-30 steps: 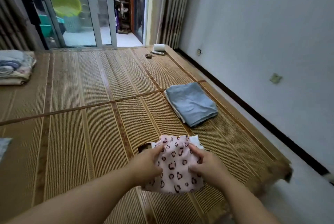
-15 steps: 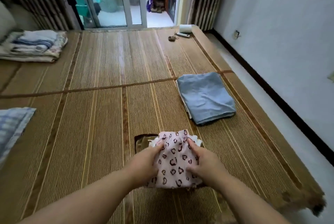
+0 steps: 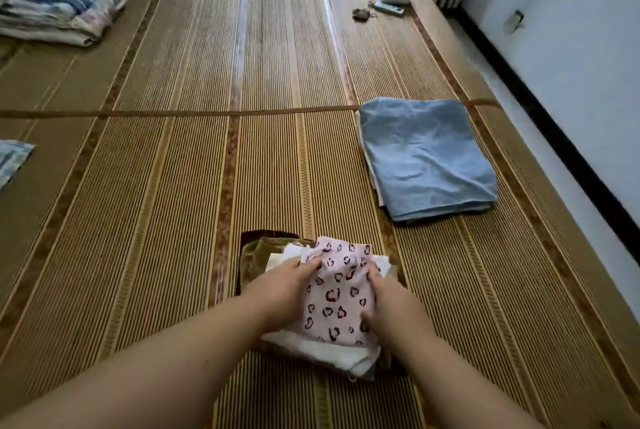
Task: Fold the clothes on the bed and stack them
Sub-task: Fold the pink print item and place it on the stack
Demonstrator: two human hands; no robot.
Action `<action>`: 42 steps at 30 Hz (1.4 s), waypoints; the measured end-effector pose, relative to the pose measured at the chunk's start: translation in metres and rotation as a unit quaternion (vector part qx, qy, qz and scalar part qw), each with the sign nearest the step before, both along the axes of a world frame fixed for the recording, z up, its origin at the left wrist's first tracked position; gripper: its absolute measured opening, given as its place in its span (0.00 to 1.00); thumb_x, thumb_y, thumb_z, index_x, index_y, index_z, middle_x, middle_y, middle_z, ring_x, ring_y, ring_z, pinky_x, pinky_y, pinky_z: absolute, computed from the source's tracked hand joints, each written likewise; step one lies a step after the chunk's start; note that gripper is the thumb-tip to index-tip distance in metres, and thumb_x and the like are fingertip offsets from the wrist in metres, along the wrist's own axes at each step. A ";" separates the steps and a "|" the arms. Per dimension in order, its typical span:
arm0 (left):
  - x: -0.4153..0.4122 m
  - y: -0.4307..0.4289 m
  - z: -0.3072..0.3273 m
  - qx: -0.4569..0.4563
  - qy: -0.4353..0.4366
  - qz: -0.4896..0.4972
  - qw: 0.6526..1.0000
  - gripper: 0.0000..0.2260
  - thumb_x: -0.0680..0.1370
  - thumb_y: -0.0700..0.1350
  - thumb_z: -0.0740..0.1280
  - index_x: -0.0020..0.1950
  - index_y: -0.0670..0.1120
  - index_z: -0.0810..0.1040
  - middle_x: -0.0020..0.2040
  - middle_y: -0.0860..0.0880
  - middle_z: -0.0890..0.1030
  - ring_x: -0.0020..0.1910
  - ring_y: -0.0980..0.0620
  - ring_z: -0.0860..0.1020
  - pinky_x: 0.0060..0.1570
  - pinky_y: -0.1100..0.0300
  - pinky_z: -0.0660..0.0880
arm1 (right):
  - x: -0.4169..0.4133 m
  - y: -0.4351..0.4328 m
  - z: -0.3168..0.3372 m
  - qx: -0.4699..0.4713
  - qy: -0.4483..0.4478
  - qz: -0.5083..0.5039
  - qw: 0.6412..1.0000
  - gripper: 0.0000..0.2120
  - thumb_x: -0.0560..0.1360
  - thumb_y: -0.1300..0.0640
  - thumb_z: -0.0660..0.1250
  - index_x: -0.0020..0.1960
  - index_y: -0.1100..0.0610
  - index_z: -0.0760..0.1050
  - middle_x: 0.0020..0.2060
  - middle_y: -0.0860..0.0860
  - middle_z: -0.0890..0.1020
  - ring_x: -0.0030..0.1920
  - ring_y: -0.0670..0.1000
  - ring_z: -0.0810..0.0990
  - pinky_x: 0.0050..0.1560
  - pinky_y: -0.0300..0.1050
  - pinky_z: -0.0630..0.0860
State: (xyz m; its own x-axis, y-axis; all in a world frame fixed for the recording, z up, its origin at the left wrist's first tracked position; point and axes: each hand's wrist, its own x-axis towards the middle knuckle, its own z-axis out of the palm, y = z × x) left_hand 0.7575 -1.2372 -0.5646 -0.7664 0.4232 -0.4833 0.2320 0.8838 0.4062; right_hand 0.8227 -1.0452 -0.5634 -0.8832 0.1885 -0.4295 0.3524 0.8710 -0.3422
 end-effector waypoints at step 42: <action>-0.033 -0.047 -0.138 0.288 -0.290 0.453 0.792 0.36 0.65 0.75 0.57 0.54 0.49 0.83 0.51 0.42 0.84 0.50 0.39 0.82 0.54 0.45 0.76 | 0.008 0.044 -0.138 -0.438 -0.054 -0.414 0.796 0.40 0.66 0.22 0.54 0.60 0.51 0.78 0.54 0.56 0.83 0.55 0.61 0.81 0.58 0.61 0.76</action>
